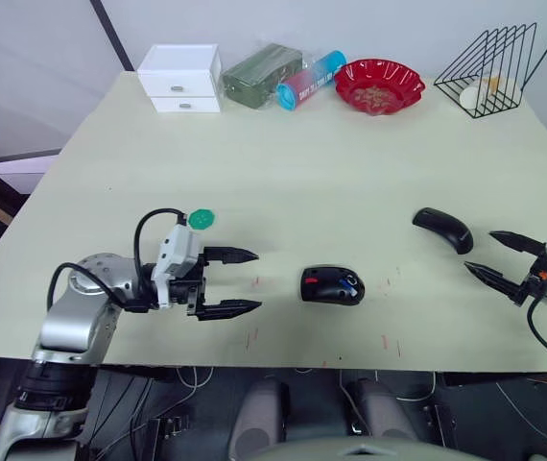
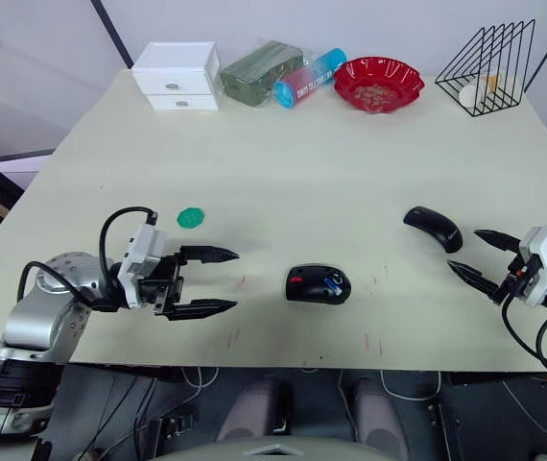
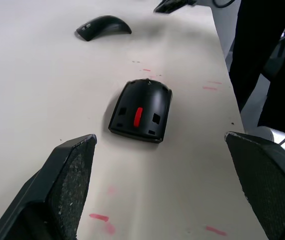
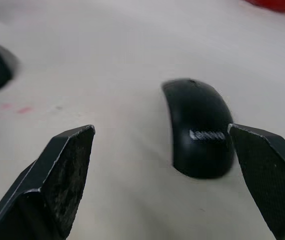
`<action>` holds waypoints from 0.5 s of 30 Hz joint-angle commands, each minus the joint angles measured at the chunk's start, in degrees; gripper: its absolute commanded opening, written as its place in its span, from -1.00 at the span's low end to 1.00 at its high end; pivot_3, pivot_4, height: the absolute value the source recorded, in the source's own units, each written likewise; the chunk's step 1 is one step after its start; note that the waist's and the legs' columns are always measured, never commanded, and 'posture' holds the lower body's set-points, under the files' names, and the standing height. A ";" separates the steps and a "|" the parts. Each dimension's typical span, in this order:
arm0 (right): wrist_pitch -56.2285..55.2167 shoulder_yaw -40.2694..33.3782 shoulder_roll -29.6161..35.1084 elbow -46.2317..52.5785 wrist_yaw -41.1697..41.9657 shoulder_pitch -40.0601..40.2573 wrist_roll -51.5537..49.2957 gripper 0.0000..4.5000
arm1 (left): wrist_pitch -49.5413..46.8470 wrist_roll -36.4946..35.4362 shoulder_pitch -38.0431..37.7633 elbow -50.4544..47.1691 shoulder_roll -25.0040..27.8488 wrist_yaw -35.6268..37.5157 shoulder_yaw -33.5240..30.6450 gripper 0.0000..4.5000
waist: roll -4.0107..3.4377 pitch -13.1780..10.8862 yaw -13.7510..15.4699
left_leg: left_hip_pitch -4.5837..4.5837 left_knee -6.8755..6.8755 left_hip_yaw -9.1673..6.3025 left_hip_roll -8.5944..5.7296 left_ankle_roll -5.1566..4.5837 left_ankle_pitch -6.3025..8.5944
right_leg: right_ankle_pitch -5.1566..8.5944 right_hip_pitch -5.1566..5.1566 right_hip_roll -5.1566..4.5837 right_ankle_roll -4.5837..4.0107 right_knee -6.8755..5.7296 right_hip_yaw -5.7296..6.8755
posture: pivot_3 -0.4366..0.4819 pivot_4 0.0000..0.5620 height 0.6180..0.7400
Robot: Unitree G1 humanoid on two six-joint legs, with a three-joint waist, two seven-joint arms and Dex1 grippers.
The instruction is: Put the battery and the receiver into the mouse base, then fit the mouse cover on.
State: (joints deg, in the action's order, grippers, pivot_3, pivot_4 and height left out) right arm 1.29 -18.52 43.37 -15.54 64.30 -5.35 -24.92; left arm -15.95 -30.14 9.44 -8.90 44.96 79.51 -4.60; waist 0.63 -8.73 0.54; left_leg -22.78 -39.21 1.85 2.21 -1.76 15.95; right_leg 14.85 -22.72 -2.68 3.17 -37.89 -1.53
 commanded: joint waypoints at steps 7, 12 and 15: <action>3.59 5.13 2.02 -5.80 -3.86 -8.04 6.58 1.00 | -3.02 -6.45 -1.32 -5.28 3.09 -0.07 -5.67 0.95 | -0.01 -0.06 -0.33 | 0.00 0.00 0.01 0.00 0.00 0.00 | 0.00 -0.01 0.00 0.01 0.00 -0.02 | -0.05 -0.47 1.00; 3.74 7.49 2.06 -11.18 -4.33 -13.63 9.07 1.00 | -2.46 -8.63 -1.62 -6.17 3.60 -0.10 -8.53 0.95 | -0.06 -0.09 -1.03 | 0.01 0.02 -0.01 0.01 0.00 0.00 | 0.00 -0.02 0.00 0.00 -0.01 -0.04 | -0.05 -0.47 1.00; 4.39 8.20 1.87 -12.74 -3.81 -15.60 9.32 1.00 | -1.65 -9.44 -2.12 -6.33 3.56 -0.36 -10.30 0.95 | -0.06 -0.12 -1.23 | 0.00 0.02 0.01 0.01 0.00 0.00 | -0.01 -0.03 0.00 0.01 -0.01 -0.05 | -0.05 -0.47 1.00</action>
State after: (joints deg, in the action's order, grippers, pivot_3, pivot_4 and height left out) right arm 5.71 -9.77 44.30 -28.25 60.20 -20.07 -15.73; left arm -18.39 -38.26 7.56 -13.39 48.06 79.05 -12.20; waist 0.57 -8.84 -0.69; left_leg -22.78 -39.19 1.85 2.22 -1.76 15.95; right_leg 14.84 -22.75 -2.68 3.18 -37.90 -1.57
